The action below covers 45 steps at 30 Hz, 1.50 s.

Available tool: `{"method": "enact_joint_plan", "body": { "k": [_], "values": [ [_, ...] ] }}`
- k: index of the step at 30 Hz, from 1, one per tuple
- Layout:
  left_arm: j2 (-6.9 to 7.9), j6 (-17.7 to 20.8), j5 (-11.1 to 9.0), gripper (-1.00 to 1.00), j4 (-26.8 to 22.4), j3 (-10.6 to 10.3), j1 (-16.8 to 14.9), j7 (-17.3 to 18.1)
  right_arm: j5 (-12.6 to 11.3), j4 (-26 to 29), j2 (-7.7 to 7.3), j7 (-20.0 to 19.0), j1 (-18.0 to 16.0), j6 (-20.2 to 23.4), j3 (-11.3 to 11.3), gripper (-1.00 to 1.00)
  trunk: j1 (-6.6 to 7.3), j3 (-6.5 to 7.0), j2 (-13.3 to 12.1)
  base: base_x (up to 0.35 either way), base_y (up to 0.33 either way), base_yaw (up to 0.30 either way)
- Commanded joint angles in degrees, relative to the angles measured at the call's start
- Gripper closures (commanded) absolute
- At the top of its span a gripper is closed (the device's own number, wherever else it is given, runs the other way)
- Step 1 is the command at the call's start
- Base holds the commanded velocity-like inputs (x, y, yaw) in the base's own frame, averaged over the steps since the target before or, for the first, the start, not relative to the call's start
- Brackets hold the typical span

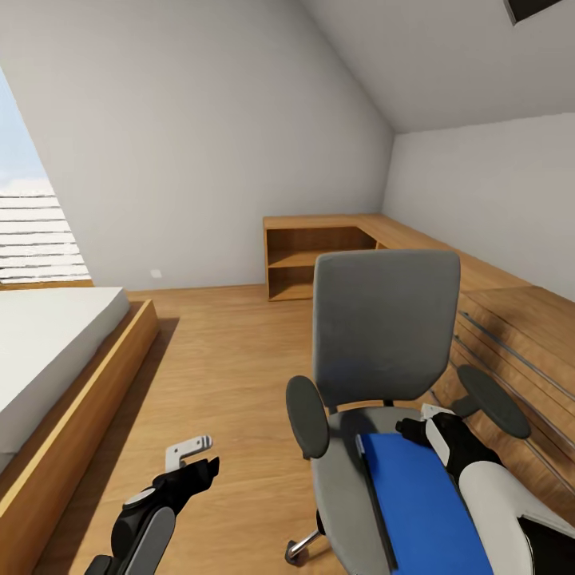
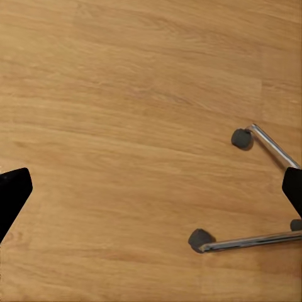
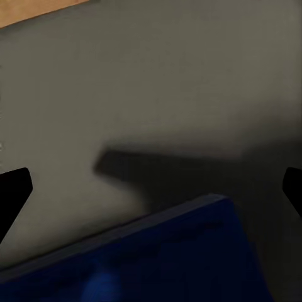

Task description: In the bedroom, organize the workspace by keeping the computer under the desk, ensuring the monitor is on the desk, placing the keyboard on the desk next to the monitor, placing the mouse on the desk next to the keyboard, moving the folder from the swivel chair onto the desk next to the mouse, stacking the notebook on top of the folder with the pen on top of the notebook, and positioning the swivel chair next to the desk.

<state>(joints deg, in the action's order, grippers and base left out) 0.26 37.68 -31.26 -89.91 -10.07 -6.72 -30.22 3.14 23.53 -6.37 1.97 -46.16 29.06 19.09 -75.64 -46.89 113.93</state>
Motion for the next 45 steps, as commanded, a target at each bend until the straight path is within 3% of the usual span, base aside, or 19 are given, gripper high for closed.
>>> {"method": "enact_joint_plan", "body": {
  "k": [1,45],
  "values": [
    [0.02,0.07,-0.55,-1.00,0.10,-0.06,-0.04,-0.56,0.28,0.09,0.05,-0.05,-0.02,0.29,0.31,-1.00,0.01,-0.05,0.03,0.000,0.000,0.000],
    [0.09,-0.15,-0.55,-1.00,0.79,-0.03,-0.04,-0.63,0.37,0.11,0.13,-0.04,-0.03,-0.04,0.25,-1.00,0.01,-0.05,0.03,-0.053,0.000,0.000]
  ]
}}
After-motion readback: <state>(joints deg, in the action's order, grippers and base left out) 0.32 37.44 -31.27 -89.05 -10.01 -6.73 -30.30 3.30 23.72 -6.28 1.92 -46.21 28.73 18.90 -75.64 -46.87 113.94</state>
